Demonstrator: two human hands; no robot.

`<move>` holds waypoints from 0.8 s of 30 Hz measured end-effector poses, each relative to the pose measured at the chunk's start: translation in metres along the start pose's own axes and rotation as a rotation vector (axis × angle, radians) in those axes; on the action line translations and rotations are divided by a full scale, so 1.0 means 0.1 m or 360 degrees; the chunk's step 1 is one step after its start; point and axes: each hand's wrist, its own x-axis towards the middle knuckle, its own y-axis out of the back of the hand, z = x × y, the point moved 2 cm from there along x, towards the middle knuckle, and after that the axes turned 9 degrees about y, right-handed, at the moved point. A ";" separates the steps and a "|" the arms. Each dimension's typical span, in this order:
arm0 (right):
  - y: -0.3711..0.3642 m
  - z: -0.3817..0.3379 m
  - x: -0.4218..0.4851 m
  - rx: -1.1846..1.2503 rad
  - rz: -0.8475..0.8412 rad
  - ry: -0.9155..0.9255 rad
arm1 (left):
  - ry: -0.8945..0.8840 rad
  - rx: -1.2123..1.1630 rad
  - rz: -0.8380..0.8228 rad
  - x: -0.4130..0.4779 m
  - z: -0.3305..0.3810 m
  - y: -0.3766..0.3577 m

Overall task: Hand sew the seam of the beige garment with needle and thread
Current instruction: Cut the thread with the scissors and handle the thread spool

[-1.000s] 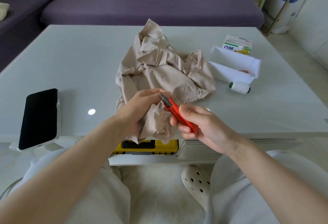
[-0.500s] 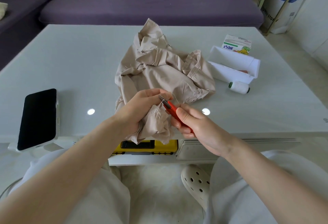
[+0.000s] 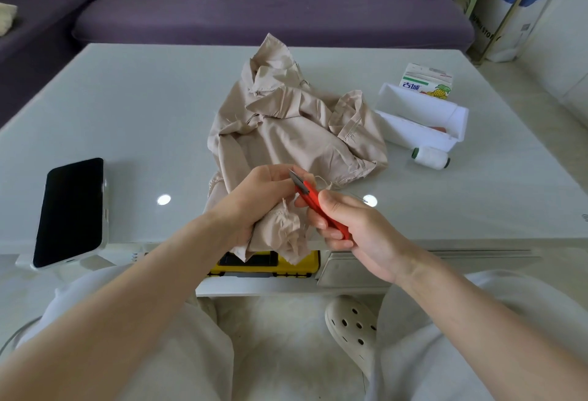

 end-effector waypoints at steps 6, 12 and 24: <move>0.03 -0.06 -0.03 -0.0015 -0.0006 0.0086 | -0.0091 -0.0020 0.0235 0.03 0.03 0.07; 0.14 -0.06 0.00 -0.0245 0.0323 0.0208 | -0.0449 0.0492 0.0627 0.10 0.04 0.13; 0.89 -0.02 0.01 -0.1970 0.0876 0.0012 | -0.0636 0.0635 0.0571 0.09 0.14 -0.01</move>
